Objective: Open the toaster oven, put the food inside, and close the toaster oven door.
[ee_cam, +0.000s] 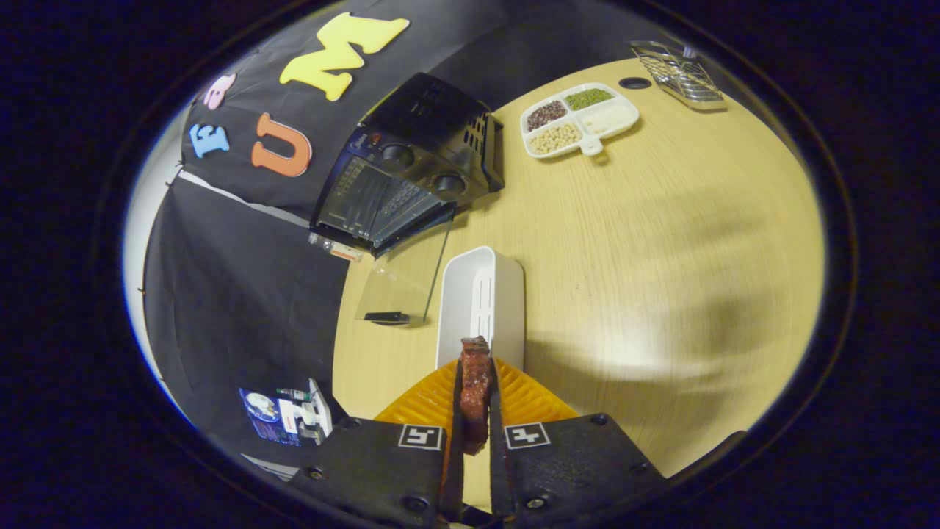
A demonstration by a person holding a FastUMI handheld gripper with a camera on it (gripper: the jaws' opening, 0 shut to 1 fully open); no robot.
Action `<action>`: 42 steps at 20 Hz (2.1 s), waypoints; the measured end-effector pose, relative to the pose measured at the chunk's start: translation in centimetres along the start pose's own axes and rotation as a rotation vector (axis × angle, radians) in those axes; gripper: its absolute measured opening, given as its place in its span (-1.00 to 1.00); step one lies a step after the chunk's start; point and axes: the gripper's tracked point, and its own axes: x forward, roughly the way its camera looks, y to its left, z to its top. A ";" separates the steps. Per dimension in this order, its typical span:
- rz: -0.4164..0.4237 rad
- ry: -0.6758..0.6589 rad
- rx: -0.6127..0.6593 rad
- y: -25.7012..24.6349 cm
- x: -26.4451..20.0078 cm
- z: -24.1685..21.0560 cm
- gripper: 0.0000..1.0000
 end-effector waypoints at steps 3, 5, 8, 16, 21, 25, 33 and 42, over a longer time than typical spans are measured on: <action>0.035 -0.063 0.033 3.2 -0.6 1.6 -0.66; 0.036 -0.100 0.033 5.3 -0.4 2.5 -0.65; 0.046 -0.163 0.044 9.0 1.0 3.7 -0.65; 0.133 -0.320 0.140 17.7 10.1 6.4 -0.66; 0.197 -0.511 0.277 20.3 15.5 9.9 -0.66; 0.207 -0.640 0.360 20.7 19.1 12.2 -0.66; 0.144 -0.874 0.560 18.2 23.0 17.2 -0.66; -0.020 -0.928 0.540 15.5 26.9 20.3 -0.61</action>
